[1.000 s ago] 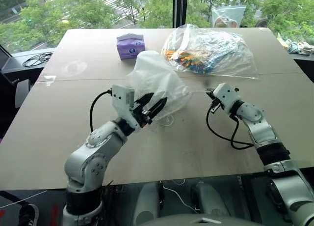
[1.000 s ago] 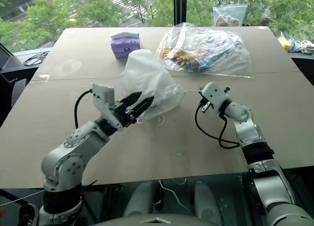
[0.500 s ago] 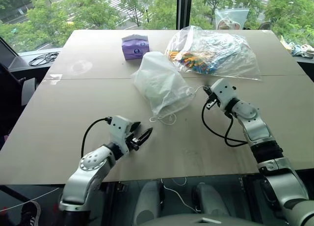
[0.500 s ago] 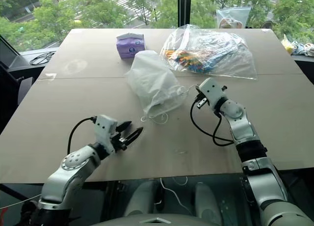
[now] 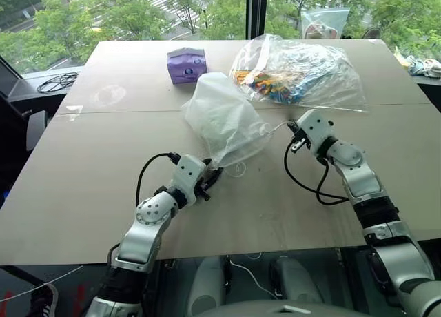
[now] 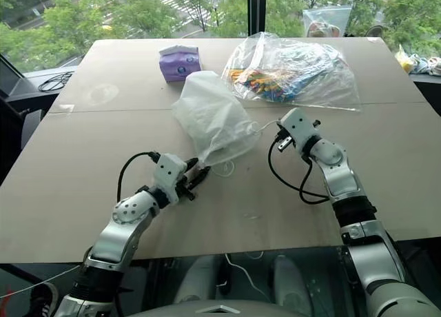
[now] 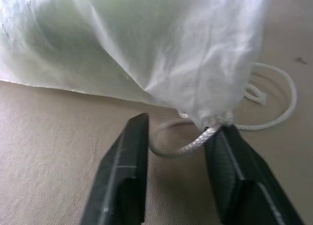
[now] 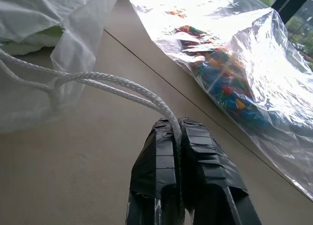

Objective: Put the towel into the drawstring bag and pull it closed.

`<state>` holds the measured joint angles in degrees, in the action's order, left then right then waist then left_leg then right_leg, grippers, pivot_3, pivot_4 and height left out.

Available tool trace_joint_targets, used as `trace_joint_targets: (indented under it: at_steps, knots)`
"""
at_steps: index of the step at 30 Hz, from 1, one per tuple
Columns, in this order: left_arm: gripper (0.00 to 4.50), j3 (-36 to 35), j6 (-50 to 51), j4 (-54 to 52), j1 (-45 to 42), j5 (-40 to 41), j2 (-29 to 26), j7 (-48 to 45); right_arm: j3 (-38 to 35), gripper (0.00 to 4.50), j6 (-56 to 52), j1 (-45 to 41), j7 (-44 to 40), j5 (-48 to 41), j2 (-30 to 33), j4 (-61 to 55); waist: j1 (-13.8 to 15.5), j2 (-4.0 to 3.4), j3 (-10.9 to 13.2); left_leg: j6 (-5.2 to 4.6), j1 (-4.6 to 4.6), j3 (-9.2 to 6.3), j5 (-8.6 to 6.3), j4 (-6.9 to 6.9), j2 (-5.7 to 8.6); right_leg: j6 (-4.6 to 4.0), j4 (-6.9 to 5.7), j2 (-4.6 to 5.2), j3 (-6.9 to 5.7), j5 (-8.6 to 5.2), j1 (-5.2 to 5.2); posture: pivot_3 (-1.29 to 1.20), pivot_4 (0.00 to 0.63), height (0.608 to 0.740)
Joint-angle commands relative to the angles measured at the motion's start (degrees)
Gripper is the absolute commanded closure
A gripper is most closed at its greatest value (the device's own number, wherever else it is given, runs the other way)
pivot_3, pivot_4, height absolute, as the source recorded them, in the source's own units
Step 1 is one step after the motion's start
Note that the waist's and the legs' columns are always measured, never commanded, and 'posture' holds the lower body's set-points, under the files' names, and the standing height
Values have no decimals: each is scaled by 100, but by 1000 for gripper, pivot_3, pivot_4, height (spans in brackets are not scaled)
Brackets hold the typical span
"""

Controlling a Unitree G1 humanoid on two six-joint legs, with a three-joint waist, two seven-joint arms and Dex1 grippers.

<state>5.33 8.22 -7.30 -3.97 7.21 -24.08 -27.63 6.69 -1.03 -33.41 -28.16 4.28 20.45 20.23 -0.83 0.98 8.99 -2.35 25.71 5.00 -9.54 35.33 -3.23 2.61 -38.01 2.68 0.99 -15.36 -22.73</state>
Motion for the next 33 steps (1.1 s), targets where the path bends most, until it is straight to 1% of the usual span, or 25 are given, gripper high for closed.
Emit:
trace_joint_targets:
  at_steps: [1,4,7,9,12,15,17,18,19,21,24,26,31,33]
  knots:
    - [4416,136,-178,68,75,-240,-3,-38,-129,4500,54,-22,74,-20,67,-265,-1,0,0,0,0,0,0,0,0,0,0,0,0,0,0,0,150,740]
    - [4416,164,-268,55,136,-372,34,32,-118,4500,73,-25,85,-16,55,-243,0,-1,0,0,-2,-1,0,0,-1,0,-3,-1,0,0,0,0,150,740]
    - [4416,79,-527,42,181,-707,118,423,-144,4500,147,-66,164,-4,41,-208,2,-2,-1,-1,-1,-1,1,0,-1,0,-2,-1,1,0,0,0,150,740]
    - [4416,-206,-895,49,83,-1114,262,1149,-264,4500,305,-160,434,27,30,-120,6,-2,-1,-1,-1,0,1,1,-1,1,-2,-2,1,0,0,0,150,740]
    - [4416,-778,-1275,-109,-146,-1896,267,2366,-571,4500,635,-375,1089,86,44,82,9,4,4,-1,2,-3,1,2,-2,1,-4,-3,-1,1,-2,0,150,740]
    - [4416,-1277,-1349,-300,-303,-2377,209,3128,-851,4500,900,-549,1715,147,95,313,6,3,3,-1,-1,-4,2,4,-3,2,-7,-7,-2,1,-1,0,150,740]
    - [4416,-1465,-1288,-386,-346,-2593,100,3285,-1086,4500,952,-655,2086,104,89,447,6,4,2,-1,1,0,2,4,-3,2,-6,-6,-1,1,-1,0,150,740]
    - [4416,-1482,-1257,-393,-344,-2642,70,3278,-1140,4500,968,-679,2182,89,85,483,6,4,2,-1,1,2,2,4,-3,3,-5,-6,1,1,0,0,150,740]
    - [4416,-1429,-1243,-371,-302,-2879,-85,3255,-1190,4500,982,-715,2289,98,105,541,6,4,2,-1,1,7,2,3,-2,3,-4,-5,2,1,0,0,150,740]
    - [4416,-1562,-1168,-359,-196,-3083,-221,3354,-1275,4500,974,-767,2445,111,153,663,7,4,2,-1,2,13,2,1,-2,5,-1,-5,1,1,-1,0,150,740]
    - [4416,-1869,-1007,-388,-177,-3166,-232,3578,-1298,4500,940,-787,2564,115,200,800,3,4,2,-1,4,20,2,-4,-3,6,2,-4,3,0,-3,0,150,740]
    - [4416,-2096,-733,-457,-240,-3189,-142,3772,-1437,4500,769,-797,2714,-51,128,840,0,4,2,-1,7,20,2,-5,-6,6,0,-5,1,0,-7,0,150,740]
    - [4416,-2802,273,-524,-446,-2787,470,4202,-1809,4500,259,-826,3165,-388,18,902,0,4,2,-1,5,18,2,-2,-7,7,-8,-4,0,1,-5,0,150,740]
    - [4416,-3186,709,-551,-520,-2577,726,4413,-2028,4500,-11,-832,3433,-576,-5,944,-2,5,2,-1,5,17,2,2,-6,12,-8,-5,-1,4,-4,0,150,740]
